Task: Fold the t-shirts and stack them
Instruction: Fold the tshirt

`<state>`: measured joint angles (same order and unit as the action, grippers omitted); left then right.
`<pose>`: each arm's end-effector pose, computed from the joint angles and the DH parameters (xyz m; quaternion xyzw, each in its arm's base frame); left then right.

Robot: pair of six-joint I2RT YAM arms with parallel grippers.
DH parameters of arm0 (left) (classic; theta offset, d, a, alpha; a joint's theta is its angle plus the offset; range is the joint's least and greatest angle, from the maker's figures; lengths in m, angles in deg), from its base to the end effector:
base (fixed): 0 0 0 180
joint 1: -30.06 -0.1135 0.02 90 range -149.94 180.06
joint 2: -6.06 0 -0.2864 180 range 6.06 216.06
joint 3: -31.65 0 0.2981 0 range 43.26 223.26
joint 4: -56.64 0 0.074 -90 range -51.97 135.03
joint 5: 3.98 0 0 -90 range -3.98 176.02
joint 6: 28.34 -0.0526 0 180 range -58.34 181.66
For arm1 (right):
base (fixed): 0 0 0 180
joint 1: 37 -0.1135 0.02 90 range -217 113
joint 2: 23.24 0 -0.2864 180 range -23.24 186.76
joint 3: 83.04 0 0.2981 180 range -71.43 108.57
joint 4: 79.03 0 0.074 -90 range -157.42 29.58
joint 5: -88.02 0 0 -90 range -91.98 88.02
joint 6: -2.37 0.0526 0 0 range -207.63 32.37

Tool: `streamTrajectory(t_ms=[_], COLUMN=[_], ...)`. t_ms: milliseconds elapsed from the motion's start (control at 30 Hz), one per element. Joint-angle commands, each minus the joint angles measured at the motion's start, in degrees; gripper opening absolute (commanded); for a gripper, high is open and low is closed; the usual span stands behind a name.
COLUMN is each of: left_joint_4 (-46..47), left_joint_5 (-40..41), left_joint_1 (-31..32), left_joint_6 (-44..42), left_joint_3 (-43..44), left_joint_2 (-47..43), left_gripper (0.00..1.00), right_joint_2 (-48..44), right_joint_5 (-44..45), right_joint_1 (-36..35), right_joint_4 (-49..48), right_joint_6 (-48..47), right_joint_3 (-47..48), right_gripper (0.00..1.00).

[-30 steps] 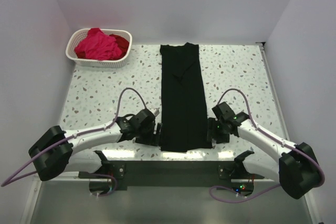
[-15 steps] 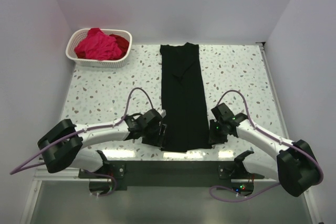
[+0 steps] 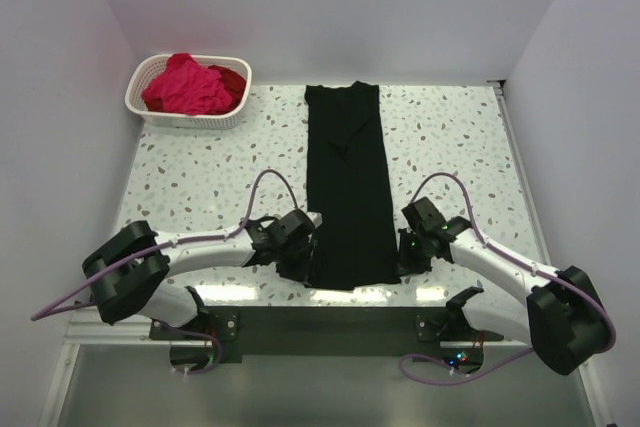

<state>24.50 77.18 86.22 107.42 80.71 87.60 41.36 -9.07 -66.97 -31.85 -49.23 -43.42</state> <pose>0.1511 -0.2398 0.1229 0.1050 0.9671 -0.2175 0.0796 0.1752 0.1085 0.1262 0.0629 0.9841 0.1375 0.0937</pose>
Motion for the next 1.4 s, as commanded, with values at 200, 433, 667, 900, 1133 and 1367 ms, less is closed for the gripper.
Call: streamTrajectory(t_ms=[200,433,667,900,1133,1367], left_joint_4=[-3.19,-10.58,-9.70,-7.24,-2.68,0.67], left_joint_5=[-0.91,-1.17,-1.70,-0.04,5.23,10.68], left_joint_1=[3.24,14.31,9.96,-10.35,-19.33,-22.94], left_joint_6=[2.14,12.14,11.12,-5.91,-13.76,-17.72], left_joint_3=[-2.20,-5.28,-4.50,6.56,17.56,24.68], left_joint_2=[0.73,-8.31,-17.46,-11.25,-0.34,6.61], left_gripper=[0.00,0.00,0.00,0.00,0.00,0.00], right_joint_2=[0.18,-3.77,-6.51,4.73,17.04,21.79], right_joint_5=[-2.30,-6.52,5.81,7.27,8.85,7.27], right_joint_1=[-3.15,-18.08,-19.07,-6.16,0.00,5.62], right_joint_4=[1.51,11.53,19.79,12.69,8.47,4.16], right_joint_6=[0.02,5.19,3.81,-7.27,-13.69,-16.50], right_joint_3=[-2.08,-0.33,12.29,25.94,38.60,43.44], right_gripper=[0.00,0.00,0.00,0.00,0.00,0.00])
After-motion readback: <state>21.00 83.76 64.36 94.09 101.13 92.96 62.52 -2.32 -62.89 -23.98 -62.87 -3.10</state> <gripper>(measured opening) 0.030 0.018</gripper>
